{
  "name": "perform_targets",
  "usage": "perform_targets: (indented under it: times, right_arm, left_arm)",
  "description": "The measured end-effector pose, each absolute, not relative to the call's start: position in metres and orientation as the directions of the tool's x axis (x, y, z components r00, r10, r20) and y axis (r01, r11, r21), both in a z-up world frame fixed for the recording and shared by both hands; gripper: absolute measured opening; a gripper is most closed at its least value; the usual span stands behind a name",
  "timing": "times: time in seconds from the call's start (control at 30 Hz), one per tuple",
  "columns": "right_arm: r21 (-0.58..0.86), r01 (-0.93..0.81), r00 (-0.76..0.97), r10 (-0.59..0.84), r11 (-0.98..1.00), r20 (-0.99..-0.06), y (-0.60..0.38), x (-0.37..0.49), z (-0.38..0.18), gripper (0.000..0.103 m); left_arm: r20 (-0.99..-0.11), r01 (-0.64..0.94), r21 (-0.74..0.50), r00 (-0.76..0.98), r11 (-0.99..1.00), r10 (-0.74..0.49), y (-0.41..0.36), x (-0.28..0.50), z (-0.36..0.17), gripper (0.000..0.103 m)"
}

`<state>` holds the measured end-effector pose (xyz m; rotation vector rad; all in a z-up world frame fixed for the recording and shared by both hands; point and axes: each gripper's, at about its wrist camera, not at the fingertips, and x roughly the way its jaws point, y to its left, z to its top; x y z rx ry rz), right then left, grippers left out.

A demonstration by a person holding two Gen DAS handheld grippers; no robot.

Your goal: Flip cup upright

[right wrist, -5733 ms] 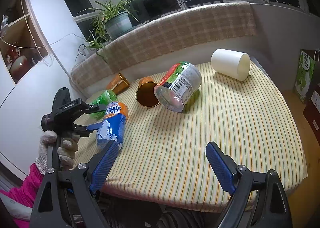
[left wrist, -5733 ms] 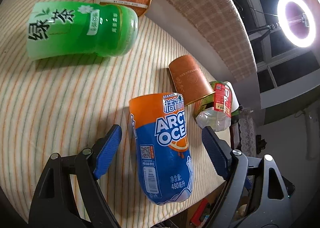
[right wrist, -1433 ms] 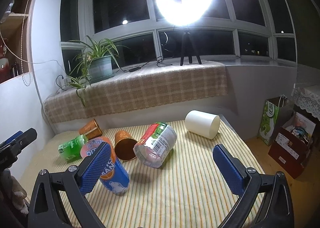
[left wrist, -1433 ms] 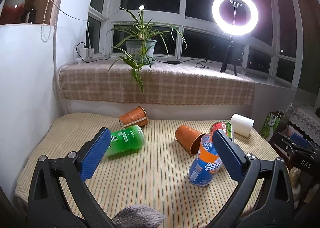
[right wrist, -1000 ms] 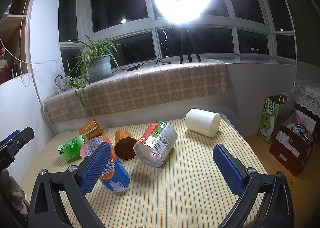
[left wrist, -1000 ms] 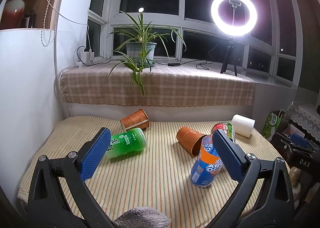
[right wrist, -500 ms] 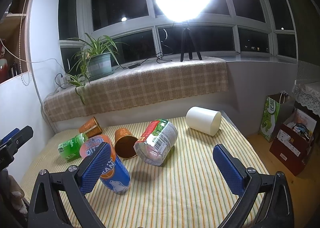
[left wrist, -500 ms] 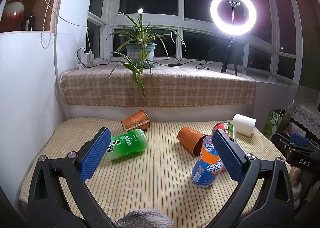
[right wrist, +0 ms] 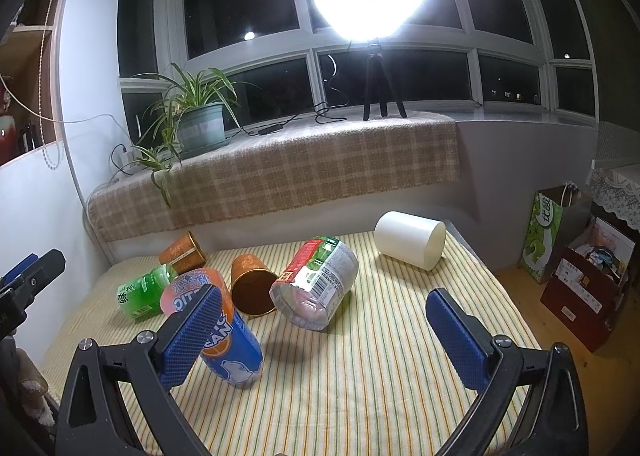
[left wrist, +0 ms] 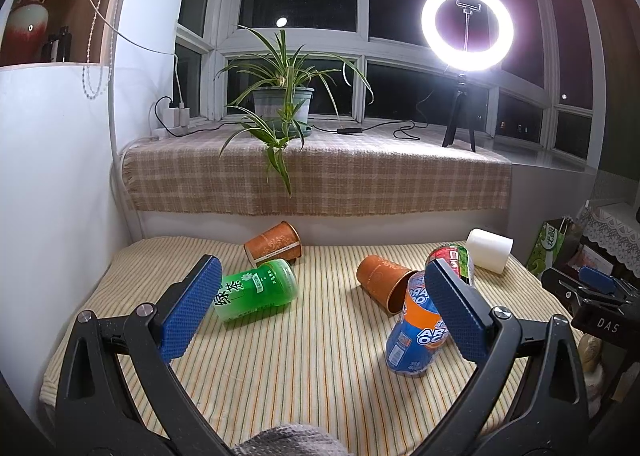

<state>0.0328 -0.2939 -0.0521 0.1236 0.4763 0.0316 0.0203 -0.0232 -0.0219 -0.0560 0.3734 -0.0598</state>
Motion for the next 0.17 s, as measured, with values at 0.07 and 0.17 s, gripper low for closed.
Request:
perform_targets:
  times: [0.07, 0.17]
  right_arm:
    - [0.126, -0.003, 0.888, 0.06, 0.992, -0.456, -0.2936, 0.0327, -0.0523, 0.103]
    - [0.126, -0.003, 0.886, 0.062, 0.992, -0.46, -0.2929, 0.0338, -0.0531, 0.103]
  left_arm:
    - [-0.361, 0.048, -0.065, 0.93, 0.997, -0.068, -0.0234, 0.02, -0.022, 0.103]
    - [-0.362, 0.046, -0.066, 0.93, 0.997, -0.067, -0.0223, 0.0206, -0.0216, 0.103]
